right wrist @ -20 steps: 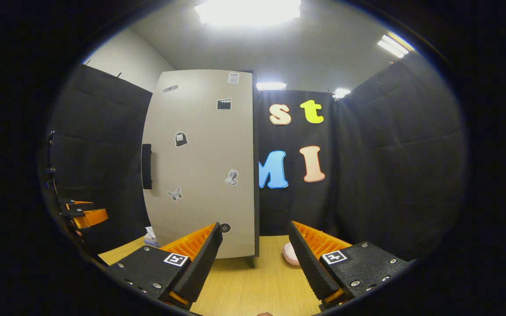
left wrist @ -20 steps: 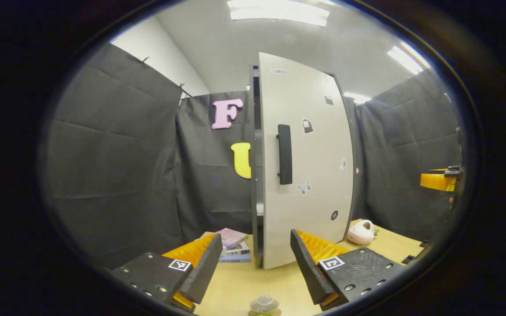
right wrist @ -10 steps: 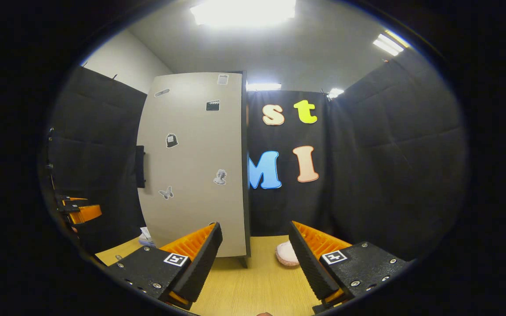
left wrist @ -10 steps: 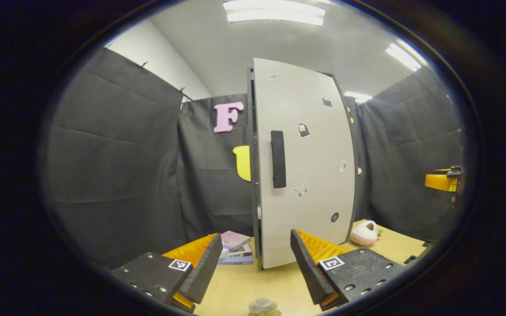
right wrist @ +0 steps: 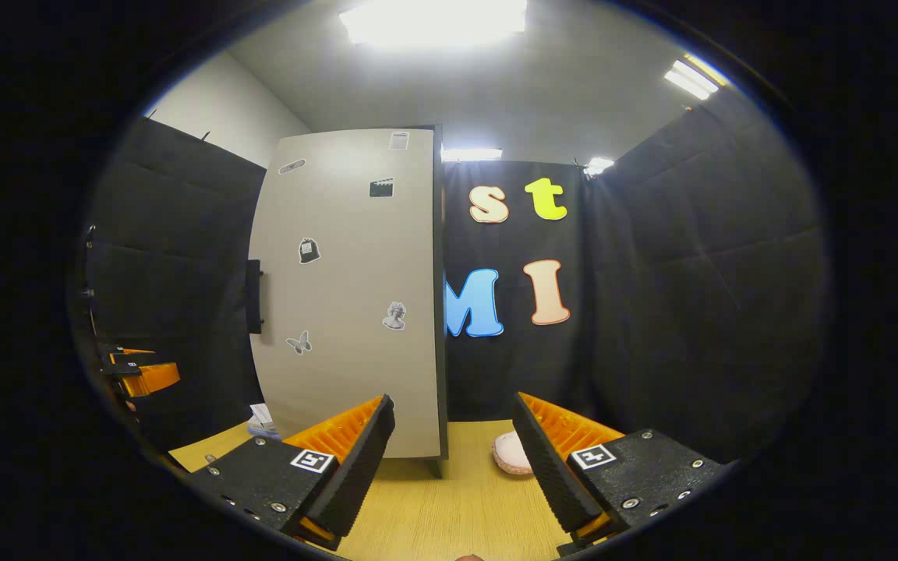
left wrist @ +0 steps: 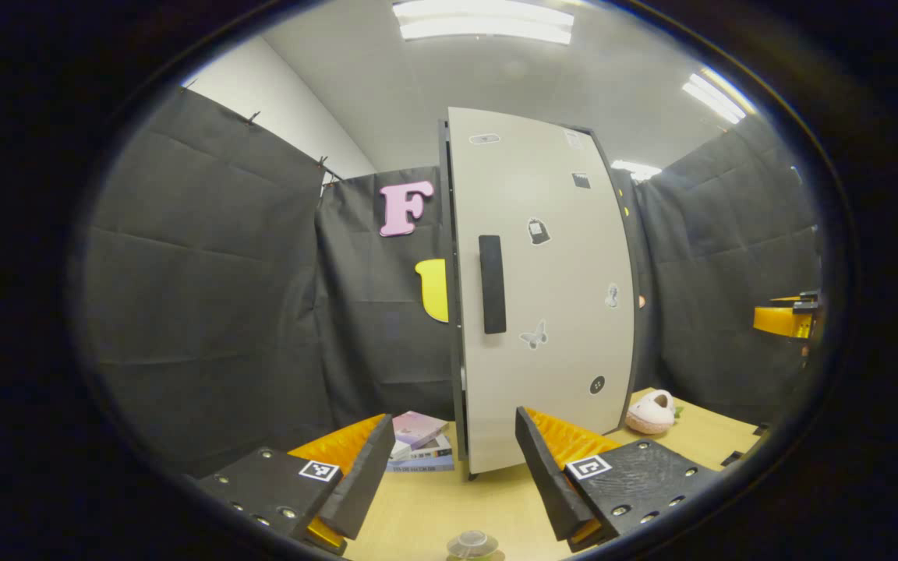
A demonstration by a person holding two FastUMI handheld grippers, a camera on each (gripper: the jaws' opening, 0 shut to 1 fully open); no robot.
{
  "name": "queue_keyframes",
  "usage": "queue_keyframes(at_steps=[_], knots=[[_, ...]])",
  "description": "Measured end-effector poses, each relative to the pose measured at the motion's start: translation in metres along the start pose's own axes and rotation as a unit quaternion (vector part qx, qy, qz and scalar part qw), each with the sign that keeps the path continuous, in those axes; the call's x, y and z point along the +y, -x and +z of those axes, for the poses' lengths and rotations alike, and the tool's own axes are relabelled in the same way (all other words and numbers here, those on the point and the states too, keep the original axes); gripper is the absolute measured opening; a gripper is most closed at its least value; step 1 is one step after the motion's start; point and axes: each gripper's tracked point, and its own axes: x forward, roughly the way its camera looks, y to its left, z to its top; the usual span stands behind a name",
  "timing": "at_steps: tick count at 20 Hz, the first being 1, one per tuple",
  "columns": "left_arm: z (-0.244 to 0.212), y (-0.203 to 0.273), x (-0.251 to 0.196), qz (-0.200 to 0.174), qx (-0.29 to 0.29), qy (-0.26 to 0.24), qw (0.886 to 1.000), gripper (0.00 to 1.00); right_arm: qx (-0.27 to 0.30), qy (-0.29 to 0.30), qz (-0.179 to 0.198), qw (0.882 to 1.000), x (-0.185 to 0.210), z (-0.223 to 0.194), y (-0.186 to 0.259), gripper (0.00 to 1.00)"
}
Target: Open the cabinet door with the right hand, grasp the bottle in the cabinet with the left hand and place it on the coaster, then close the cabinet door with the right hand.
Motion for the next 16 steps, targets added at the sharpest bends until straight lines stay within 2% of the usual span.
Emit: queue_keyframes(at_steps=[1,2,3,4,5,6,7,16], knots=[[-0.0001,-0.0001,0.0004,0.001,0.001,-0.001,1.0,0.9,0.0,0.0,0.0,1.0,0.0003,-0.0001,-0.0002,0.94],[-0.0009,-0.0004,0.0005,0.001,0.001,-0.001,1.0,0.85,-0.001,0.0,0.0,1.0,0.0004,-0.0005,-0.0003,0.94],[-0.0007,-0.0005,0.0005,0.002,0.002,0.0,1.0,0.85,-0.001,0.0,0.0,1.0,0.0005,-0.0004,-0.0005,0.94],[-0.0009,-0.0007,0.0004,0.001,0.002,0.001,1.0,0.9,-0.001,0.0,0.0,1.0,0.001,-0.001,-0.0012,0.94],[-0.0006,-0.0011,0.0009,0.002,0.002,0.001,1.0,0.89,-0.001,-0.001,-0.001,1.0,0.0007,-0.001,-0.0012,0.91],[-0.0008,-0.001,0.0008,0.003,0.002,0.001,1.0,0.93,-0.001,-0.001,-0.002,1.0,0.0006,-0.0018,-0.0018,0.94],[-0.0003,-0.0013,0.0011,0.004,0.002,0.001,1.0,0.89,0.0,-0.002,-0.001,1.0,0.0008,-0.0023,-0.0014,0.94],[0.0,-0.0007,0.0035,0.008,0.0,-0.001,1.0,0.89,-0.006,-0.004,-0.004,1.0,0.0035,0.0012,-0.0009,0.94]])
